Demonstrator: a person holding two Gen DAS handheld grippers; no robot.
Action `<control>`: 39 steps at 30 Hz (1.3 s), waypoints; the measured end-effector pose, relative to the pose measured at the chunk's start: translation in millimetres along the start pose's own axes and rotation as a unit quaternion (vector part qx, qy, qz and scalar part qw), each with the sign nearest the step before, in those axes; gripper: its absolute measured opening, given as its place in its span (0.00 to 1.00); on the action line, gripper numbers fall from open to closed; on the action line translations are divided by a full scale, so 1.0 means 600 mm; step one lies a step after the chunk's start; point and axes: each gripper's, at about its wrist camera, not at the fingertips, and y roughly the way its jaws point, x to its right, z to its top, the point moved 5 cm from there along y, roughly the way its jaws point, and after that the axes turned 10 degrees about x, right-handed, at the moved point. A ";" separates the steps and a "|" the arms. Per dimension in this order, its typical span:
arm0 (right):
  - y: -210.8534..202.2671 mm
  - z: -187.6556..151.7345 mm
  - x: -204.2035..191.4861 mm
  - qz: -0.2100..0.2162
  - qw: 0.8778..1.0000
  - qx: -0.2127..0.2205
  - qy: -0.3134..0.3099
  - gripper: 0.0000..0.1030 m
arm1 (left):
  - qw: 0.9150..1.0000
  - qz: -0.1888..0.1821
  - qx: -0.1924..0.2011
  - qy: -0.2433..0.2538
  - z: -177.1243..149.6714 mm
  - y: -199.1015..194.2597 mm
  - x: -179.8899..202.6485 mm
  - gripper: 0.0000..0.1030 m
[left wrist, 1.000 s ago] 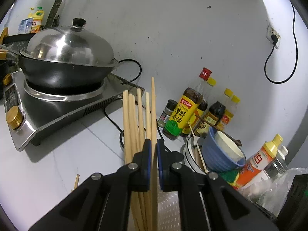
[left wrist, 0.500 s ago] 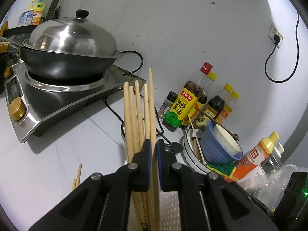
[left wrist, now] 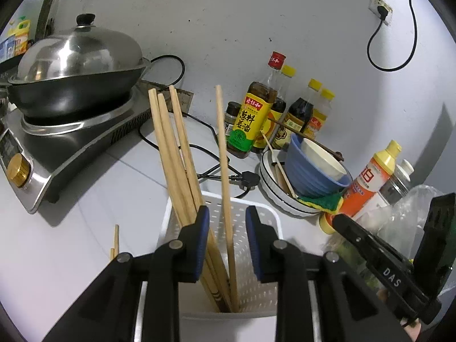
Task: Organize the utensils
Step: 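Lower the left gripper's chopstick into the holder and open the left gripper, then withdraw both grippers from the holder back toward the loose chopsticks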
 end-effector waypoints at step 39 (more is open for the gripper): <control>-0.030 -0.065 -0.129 -0.098 0.992 -0.057 -0.062 0.40 | 0.998 0.006 0.048 -0.038 -0.022 -0.204 -0.228 0.43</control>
